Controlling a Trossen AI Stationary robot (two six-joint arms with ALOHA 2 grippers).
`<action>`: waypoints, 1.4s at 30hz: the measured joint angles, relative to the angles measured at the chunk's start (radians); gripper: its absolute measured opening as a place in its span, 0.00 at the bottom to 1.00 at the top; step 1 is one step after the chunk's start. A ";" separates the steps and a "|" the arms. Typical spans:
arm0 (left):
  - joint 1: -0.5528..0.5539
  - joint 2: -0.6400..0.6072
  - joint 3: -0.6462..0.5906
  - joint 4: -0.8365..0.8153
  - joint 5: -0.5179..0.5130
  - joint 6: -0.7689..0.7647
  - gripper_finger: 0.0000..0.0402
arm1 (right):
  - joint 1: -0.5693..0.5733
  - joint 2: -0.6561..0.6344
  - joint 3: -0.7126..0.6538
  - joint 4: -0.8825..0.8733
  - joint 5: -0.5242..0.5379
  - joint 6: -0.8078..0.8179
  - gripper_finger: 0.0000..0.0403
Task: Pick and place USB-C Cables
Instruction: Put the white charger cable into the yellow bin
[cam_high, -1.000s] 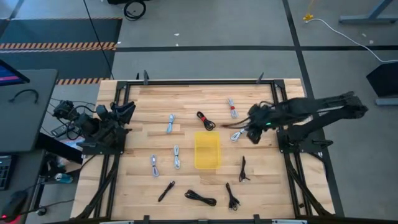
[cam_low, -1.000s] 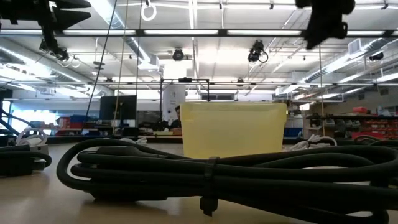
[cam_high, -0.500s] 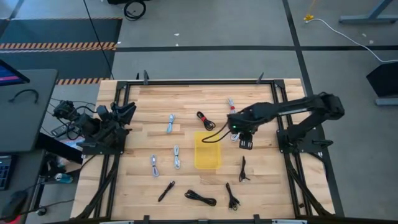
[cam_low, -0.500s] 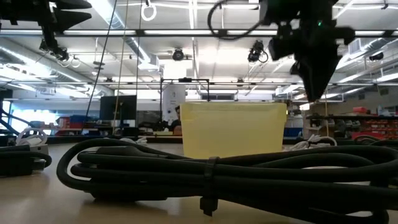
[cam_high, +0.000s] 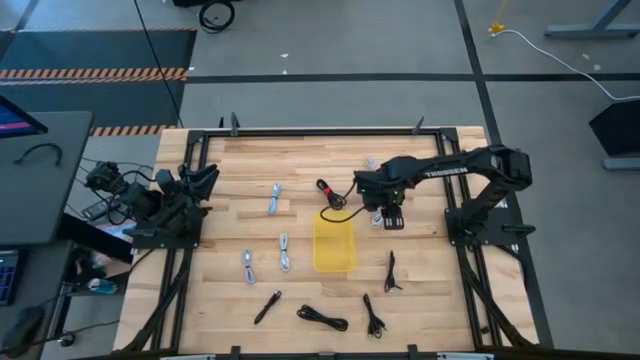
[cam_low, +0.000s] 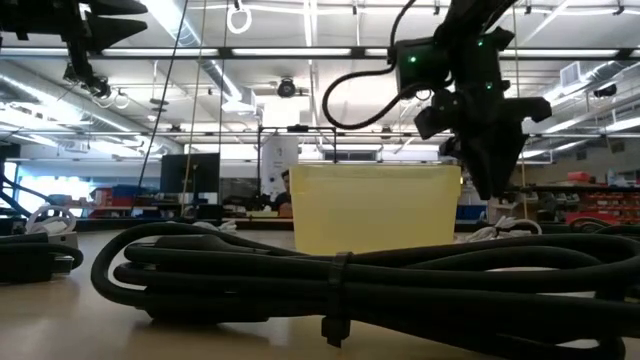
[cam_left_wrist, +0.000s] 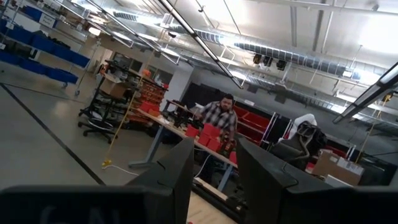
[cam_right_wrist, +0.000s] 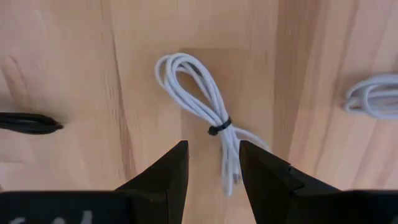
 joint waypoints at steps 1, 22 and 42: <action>0.000 0.000 0.000 -0.002 0.000 0.000 0.32 | -0.008 0.004 0.000 0.018 -0.010 -0.009 0.37; 0.000 0.000 0.000 -0.023 -0.003 -0.008 0.33 | -0.024 0.058 -0.005 0.041 0.021 0.037 0.51; 0.000 0.000 0.000 -0.021 -0.003 -0.008 0.33 | 0.002 0.058 -0.148 0.242 0.077 0.049 0.50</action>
